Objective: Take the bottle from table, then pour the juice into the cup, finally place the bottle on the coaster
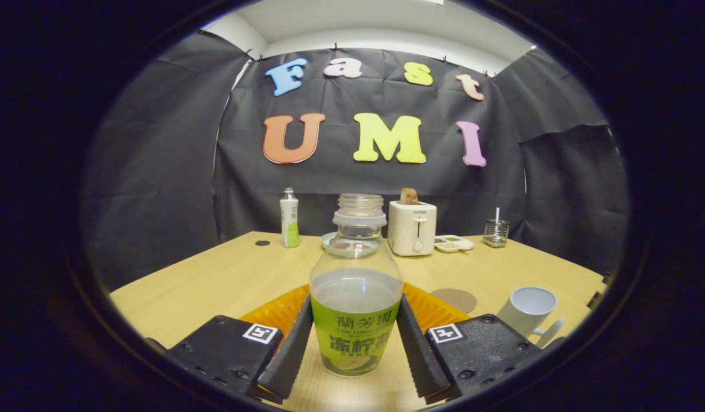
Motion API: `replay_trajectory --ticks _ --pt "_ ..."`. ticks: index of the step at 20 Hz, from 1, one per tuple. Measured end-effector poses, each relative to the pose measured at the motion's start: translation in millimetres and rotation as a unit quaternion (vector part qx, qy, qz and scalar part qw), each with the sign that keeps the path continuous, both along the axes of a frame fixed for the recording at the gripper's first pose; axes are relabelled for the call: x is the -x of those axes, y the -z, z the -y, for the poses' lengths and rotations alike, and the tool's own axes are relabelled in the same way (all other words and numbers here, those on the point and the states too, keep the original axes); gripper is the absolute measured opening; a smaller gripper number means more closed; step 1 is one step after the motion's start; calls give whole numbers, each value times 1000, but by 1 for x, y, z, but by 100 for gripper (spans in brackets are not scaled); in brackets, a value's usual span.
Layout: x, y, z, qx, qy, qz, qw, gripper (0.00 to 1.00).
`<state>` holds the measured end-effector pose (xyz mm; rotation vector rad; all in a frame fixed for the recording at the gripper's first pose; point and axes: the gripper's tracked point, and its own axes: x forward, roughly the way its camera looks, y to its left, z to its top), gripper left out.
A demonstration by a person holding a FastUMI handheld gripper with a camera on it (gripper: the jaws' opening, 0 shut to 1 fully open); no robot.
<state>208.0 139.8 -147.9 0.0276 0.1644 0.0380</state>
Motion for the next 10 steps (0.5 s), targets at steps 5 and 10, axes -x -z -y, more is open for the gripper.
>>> replay_trajectory --ticks 5,10 --pt "21 -20 7 -14 -9 9 1000 81" --pt "34 -48 5 -74 -40 14 996 81"
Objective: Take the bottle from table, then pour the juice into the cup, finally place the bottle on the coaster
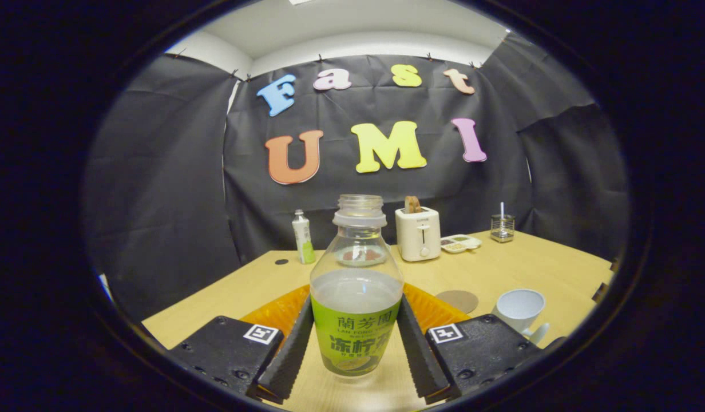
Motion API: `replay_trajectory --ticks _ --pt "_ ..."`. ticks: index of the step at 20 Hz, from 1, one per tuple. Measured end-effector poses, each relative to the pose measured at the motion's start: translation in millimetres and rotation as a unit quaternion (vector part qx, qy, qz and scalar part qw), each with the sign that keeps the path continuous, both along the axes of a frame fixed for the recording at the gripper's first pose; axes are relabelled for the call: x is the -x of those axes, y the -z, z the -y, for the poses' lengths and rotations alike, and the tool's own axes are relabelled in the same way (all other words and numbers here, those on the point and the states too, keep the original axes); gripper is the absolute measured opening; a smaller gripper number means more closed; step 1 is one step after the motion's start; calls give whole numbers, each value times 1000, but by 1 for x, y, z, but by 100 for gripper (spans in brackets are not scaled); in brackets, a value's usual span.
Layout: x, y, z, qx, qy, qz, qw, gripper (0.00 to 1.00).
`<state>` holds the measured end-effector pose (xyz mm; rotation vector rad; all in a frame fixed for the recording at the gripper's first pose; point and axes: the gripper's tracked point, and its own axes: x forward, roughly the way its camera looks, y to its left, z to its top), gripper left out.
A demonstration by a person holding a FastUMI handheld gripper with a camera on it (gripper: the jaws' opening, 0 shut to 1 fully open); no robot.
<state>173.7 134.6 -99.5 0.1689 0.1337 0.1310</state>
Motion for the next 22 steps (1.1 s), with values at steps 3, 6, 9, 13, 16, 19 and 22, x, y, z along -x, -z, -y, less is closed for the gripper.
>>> replay_trajectory --ticks 3,6,9,13,16,19,22 --pt "8 -13 -5 -49 -23 -7 999 81" --pt "14 -26 -6 -97 -43 -9 994 81" --pt "16 -30 4 -160 -54 -11 986 80" --pt "10 -15 25 -275 -52 -41 959 79" --pt "8 -18 22 -321 -73 -44 943 79" --pt "8 -19 26 -354 -76 -46 931 80" --pt "7 -26 31 -424 -85 -42 901 79"
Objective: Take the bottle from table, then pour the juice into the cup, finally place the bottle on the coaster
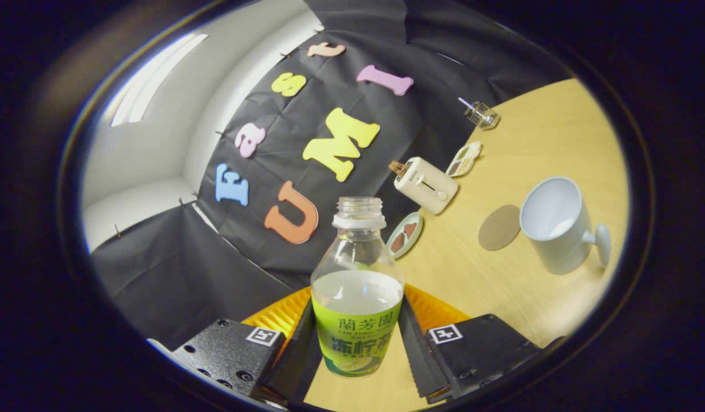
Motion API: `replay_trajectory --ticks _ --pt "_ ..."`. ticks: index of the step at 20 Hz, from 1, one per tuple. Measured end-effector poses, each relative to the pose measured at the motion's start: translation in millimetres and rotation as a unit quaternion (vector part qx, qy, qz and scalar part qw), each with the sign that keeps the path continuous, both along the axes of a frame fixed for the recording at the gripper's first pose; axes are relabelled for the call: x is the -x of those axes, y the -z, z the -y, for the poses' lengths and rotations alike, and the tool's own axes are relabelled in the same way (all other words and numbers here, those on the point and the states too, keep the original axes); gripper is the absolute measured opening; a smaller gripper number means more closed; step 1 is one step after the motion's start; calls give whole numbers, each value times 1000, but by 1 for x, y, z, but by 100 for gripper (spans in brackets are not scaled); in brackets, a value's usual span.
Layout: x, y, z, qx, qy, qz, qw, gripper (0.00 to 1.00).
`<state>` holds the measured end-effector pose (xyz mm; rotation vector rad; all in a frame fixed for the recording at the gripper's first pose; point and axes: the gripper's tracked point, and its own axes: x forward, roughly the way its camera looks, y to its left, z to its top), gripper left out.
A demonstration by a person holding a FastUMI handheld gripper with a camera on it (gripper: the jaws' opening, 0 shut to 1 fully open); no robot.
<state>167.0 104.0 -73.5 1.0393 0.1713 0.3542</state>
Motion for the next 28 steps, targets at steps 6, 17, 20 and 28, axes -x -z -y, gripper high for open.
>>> replay_trajectory --ticks 6,17,20,28 --pt "-8 -11 20 -120 16 -5 993 79" --pt "-9 -9 42 -302 15 -55 951 79" --pt "-6 -4 43 -336 13 -72 939 79" --pt "-5 -6 48 -368 11 -81 926 79"
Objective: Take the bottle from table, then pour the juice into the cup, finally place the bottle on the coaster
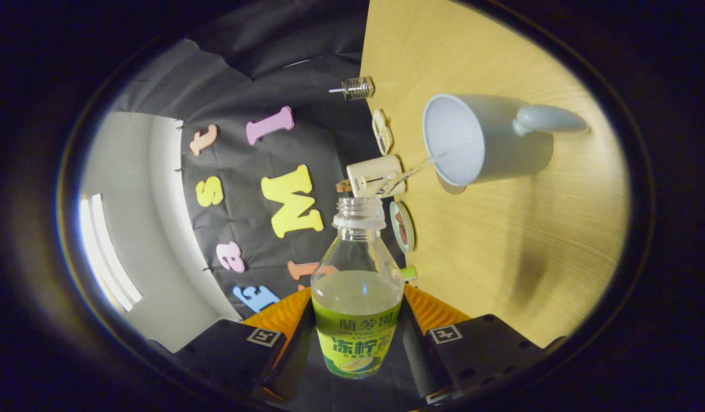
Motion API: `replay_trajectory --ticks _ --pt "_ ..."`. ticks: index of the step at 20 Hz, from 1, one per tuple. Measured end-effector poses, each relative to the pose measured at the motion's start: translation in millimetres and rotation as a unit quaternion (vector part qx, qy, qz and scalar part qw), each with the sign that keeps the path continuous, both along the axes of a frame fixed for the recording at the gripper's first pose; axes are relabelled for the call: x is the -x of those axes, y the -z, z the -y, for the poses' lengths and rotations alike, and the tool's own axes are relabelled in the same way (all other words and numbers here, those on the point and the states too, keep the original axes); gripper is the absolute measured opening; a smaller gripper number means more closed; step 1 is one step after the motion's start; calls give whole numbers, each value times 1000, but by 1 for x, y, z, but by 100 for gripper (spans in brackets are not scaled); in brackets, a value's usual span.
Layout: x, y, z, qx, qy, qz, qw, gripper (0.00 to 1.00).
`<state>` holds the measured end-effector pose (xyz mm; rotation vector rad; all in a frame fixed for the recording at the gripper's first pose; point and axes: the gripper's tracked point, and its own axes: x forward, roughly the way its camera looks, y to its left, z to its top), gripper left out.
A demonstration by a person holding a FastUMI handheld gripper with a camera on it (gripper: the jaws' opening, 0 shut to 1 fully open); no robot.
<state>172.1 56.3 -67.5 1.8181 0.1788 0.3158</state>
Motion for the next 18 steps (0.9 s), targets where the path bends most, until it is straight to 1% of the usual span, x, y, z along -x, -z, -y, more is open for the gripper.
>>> replay_trajectory --ticks 18 --pt "7 -16 15 -35 -7 -3 999 79"
